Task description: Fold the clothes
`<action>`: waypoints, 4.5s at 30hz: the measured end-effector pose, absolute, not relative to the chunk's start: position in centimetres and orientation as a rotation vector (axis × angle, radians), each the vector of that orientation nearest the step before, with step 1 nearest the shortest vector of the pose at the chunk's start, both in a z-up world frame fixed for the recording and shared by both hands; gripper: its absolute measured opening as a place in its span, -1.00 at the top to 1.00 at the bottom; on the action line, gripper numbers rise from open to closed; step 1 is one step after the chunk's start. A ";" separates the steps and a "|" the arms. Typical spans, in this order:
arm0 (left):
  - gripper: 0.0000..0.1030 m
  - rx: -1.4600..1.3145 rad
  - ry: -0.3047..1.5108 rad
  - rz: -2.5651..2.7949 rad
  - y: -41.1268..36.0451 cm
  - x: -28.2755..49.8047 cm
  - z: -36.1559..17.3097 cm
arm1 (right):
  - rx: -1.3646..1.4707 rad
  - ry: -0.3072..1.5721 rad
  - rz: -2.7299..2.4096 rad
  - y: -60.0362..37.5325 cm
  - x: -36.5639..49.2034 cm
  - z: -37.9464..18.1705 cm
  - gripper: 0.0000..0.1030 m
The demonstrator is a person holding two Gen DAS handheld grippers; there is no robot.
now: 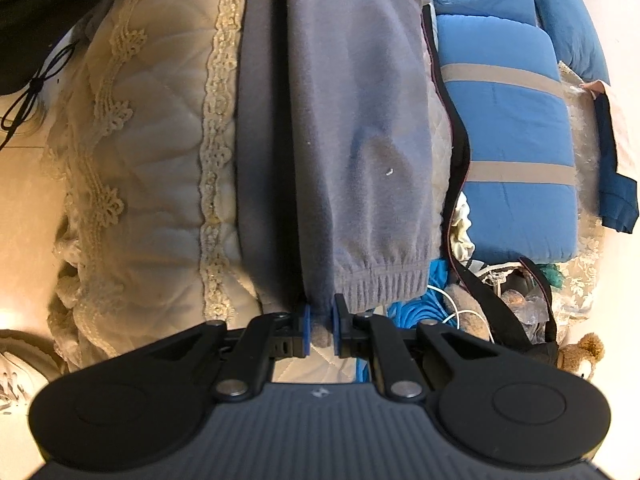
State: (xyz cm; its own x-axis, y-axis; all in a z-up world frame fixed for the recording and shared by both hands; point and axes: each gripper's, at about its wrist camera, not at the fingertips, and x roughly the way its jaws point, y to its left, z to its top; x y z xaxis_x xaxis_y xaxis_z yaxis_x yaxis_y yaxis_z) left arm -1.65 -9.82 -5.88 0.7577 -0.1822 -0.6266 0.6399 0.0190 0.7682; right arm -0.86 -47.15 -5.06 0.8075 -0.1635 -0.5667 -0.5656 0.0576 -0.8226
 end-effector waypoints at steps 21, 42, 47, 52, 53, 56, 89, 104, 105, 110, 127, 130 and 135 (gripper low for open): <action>0.90 1.369 0.436 -0.661 -9.8 -1.4 -6.5 | -1.406 0.663 0.304 -47.1 -0.6 -4.0 -0.13; 0.29 1.386 0.434 -0.537 -8.8 -1.2 -6.4 | -0.328 0.587 0.207 -47.9 9.0 11.6 -1.00; 0.30 1.421 0.384 -0.519 -8.8 -1.8 -7.1 | -0.241 0.581 0.119 -42.6 12.2 13.3 -1.00; 0.45 1.443 0.398 -0.528 -9.6 -1.4 -7.4 | -0.283 0.604 0.164 -36.0 13.7 13.4 -1.00; 0.49 1.454 0.406 -0.532 -9.9 -1.4 -7.5 | -0.289 0.611 0.165 -34.8 14.0 13.1 -1.00; 0.57 1.481 0.433 -0.533 -10.6 -1.2 -7.6 | -0.290 0.641 0.142 -31.5 14.9 11.8 -1.00; -0.02 1.085 0.555 -0.460 -7.2 -0.1 -2.5 | -0.276 0.645 -0.128 -27.6 15.0 5.4 -1.00; -0.51 0.319 0.492 -0.472 -1.8 6.3 9.8 | -0.061 0.788 0.025 -24.8 11.2 2.8 -1.00; -0.51 0.265 0.497 -0.484 -2.6 7.8 9.5 | -0.065 0.790 0.028 -24.3 10.9 2.5 -1.00; -0.51 0.055 0.589 -0.532 -5.9 16.5 6.7 | -0.094 0.841 0.055 -22.9 10.2 0.8 -1.00; 0.91 -0.078 0.883 -0.780 -12.0 26.2 -1.8 | -0.082 0.917 0.092 -23.7 10.5 -0.7 -1.00; 0.93 -0.075 0.845 -0.786 -11.6 25.3 -1.2 | -0.086 0.914 0.098 -23.6 10.5 -0.7 -1.00; 0.94 -0.117 0.797 -0.730 -10.8 25.2 -0.4 | -0.092 0.915 0.087 -23.4 10.3 -0.9 -1.00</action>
State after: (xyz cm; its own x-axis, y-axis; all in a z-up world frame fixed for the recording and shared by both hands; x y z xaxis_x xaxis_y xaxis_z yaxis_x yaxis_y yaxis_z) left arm 25.25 -10.84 -0.42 0.4712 -0.6369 -0.6102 0.5527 0.7523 -0.3585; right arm 10.29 -23.38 -0.91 0.6065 0.0358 -0.7943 -0.1144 0.9925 -0.0426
